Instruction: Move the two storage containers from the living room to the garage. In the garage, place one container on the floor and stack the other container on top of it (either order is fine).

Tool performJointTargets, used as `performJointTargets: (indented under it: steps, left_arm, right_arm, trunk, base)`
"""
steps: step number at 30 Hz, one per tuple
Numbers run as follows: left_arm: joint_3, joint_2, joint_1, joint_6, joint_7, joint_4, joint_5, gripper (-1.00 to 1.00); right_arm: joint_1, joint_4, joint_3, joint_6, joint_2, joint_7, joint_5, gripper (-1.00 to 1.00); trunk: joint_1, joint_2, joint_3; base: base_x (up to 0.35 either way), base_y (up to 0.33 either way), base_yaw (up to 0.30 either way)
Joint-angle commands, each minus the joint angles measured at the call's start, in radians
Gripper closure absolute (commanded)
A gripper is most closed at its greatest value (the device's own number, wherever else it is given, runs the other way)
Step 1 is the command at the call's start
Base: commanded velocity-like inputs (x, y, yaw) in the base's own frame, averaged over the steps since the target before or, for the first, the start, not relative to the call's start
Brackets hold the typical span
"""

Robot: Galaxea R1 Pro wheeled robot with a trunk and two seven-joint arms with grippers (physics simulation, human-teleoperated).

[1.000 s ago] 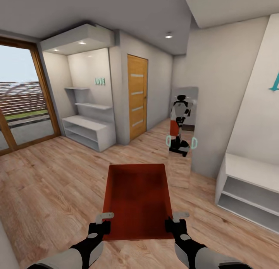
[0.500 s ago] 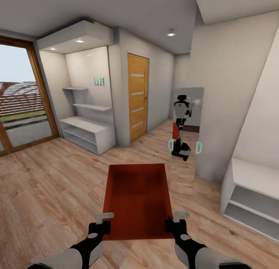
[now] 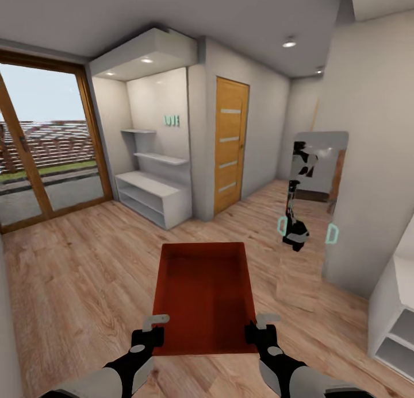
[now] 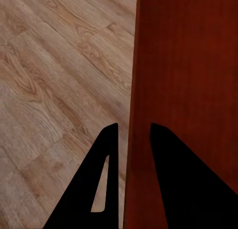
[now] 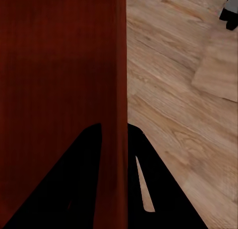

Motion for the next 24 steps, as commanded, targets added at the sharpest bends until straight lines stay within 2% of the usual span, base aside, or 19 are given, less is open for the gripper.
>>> performJointTargets:
  steps: [1, 12, 24]
  left_arm:
    - [0.007, -0.001, -0.002, -0.029, 0.018, 0.0, 0.002, 1.0]
    - [0.007, -0.001, -0.002, -0.029, 0.018, -0.001, 0.002, 1.0]
    - [0.007, -0.001, -0.002, -0.029, 0.018, 0.0, 0.002, 1.0]
  right_arm:
    - [0.0, 0.004, -0.003, -0.003, 0.01, -0.002, -0.006, 1.0]
    - [0.0, 0.004, -0.004, -0.003, 0.01, -0.002, -0.006, 1.0]
    - [0.0, 0.004, -0.004, -0.003, 0.01, -0.002, -0.006, 1.0]
  trunk:
    - [0.001, -0.002, -0.002]
    - [0.001, -0.002, -0.002]
    - [0.001, -0.002, -0.002]
  base:
    - [0.321, 0.0, 0.27]
    - [0.321, 0.0, 0.268]
    - [0.321, 0.0, 0.026]
